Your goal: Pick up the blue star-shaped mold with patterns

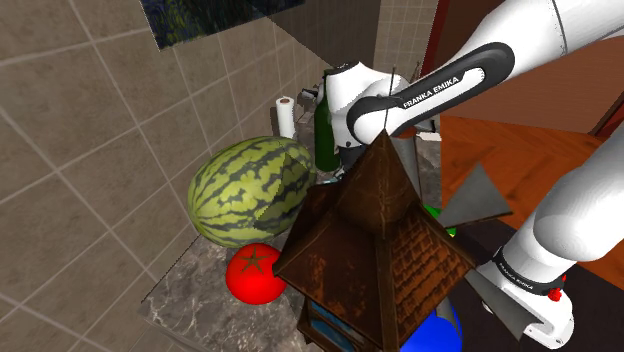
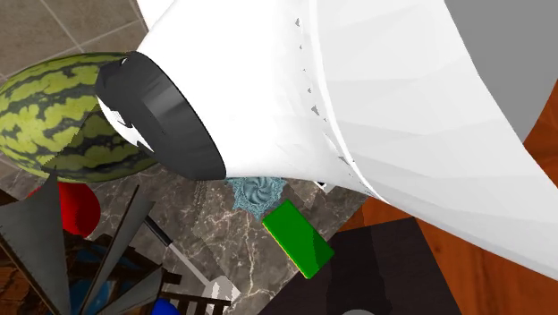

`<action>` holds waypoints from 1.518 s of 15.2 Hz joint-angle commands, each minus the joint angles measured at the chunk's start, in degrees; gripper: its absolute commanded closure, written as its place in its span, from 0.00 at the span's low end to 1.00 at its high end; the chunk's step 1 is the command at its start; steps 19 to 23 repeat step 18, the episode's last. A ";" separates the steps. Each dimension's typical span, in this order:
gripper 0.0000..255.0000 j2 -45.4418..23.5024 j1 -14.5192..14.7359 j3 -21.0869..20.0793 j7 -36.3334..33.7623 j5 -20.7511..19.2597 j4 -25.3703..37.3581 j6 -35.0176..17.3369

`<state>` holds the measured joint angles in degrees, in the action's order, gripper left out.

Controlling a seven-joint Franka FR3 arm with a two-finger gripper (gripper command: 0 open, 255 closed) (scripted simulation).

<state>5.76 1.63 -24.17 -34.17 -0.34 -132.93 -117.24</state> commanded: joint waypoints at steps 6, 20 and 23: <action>1.00 2.07 0.04 0.26 0.82 0.84 2.12 4.05; 1.00 5.22 0.03 0.88 2.03 1.84 7.17 12.00; 1.00 5.22 0.03 0.88 2.03 1.84 7.17 12.00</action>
